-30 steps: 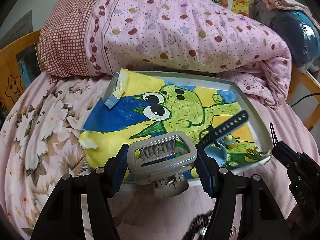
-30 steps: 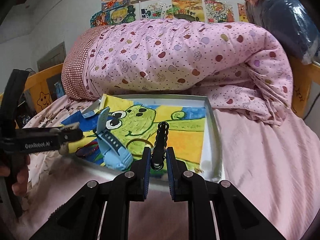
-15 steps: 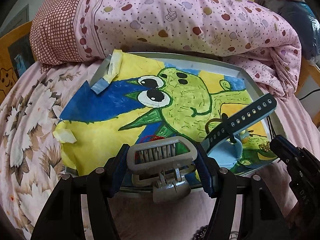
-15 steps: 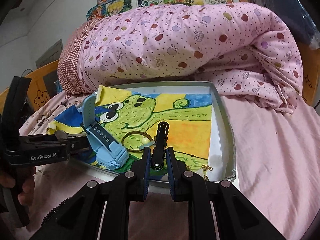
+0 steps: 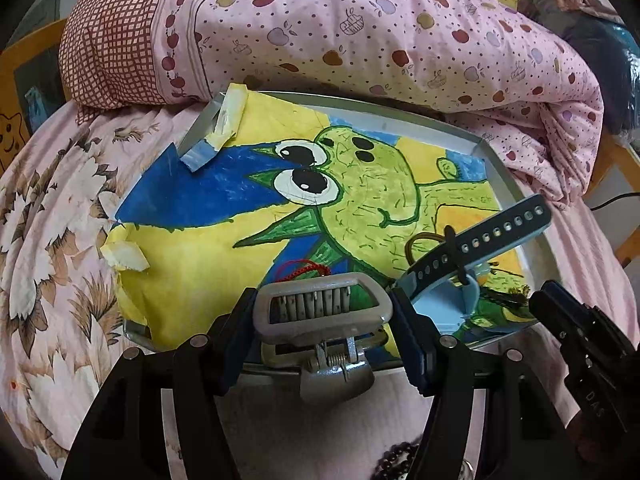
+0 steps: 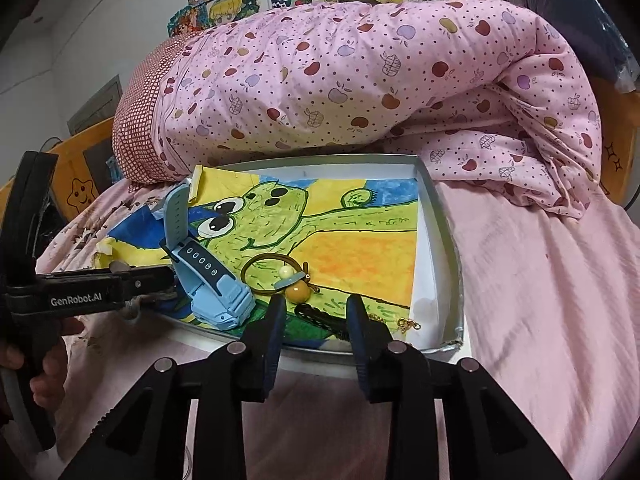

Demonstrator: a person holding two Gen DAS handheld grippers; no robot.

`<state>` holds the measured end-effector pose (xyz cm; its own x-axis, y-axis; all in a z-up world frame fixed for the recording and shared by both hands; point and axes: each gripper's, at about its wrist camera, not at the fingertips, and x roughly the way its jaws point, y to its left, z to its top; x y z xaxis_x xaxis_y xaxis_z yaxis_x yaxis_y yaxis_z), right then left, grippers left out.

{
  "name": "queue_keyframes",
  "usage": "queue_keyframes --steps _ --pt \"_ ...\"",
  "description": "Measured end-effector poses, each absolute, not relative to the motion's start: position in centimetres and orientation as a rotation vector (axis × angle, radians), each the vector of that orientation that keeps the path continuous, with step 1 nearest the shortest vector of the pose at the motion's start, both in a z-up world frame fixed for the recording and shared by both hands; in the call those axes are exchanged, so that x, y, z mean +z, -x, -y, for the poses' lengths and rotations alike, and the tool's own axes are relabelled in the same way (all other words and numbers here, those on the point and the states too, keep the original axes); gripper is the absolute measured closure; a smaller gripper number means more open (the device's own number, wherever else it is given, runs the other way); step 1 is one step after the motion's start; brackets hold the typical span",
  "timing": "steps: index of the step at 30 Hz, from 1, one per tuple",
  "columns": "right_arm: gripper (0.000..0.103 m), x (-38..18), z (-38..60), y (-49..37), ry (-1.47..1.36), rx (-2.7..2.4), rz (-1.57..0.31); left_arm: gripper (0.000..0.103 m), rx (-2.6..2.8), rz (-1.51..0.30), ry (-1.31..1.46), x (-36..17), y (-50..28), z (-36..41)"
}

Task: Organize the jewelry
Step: 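Carry the claw clip and hair tie into the grey tray and open both tools, then withdraw both tools from the tray toward the black bead necklace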

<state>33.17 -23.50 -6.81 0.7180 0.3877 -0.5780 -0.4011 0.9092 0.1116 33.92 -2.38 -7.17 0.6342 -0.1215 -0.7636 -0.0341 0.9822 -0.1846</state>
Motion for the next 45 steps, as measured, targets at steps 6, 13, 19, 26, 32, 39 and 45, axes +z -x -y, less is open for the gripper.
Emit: queue_keyframes --steps 6,13,19,26,32,39,45 --pt "0.049 -4.9 24.3 -31.8 0.009 0.404 -0.601 0.028 -0.047 -0.837 0.201 -5.6 -32.5 2.3" --pt "0.022 -1.2 25.0 -28.8 -0.036 0.406 -0.518 0.017 -0.058 -0.75 0.2 -2.5 -29.8 1.9" --pt "0.0 2.0 25.0 -24.8 -0.031 0.416 -0.429 0.001 -0.063 -0.659 0.232 0.6 -26.5 0.9" --pt "0.0 4.9 24.6 -19.9 -0.033 0.43 -0.346 0.001 -0.08 -0.567 0.212 3.7 -21.7 0.2" --pt "0.0 6.5 24.4 -15.4 -0.015 0.427 -0.305 0.001 -0.094 -0.492 0.172 5.5 -16.6 0.0" --pt "0.0 6.4 23.9 -10.6 0.04 0.427 -0.321 0.001 -0.111 -0.465 0.154 5.6 -11.7 -0.7" --pt "0.0 5.7 22.5 -8.2 0.07 0.447 -0.363 0.001 -0.118 -0.469 0.131 4.9 -8.6 -1.5"
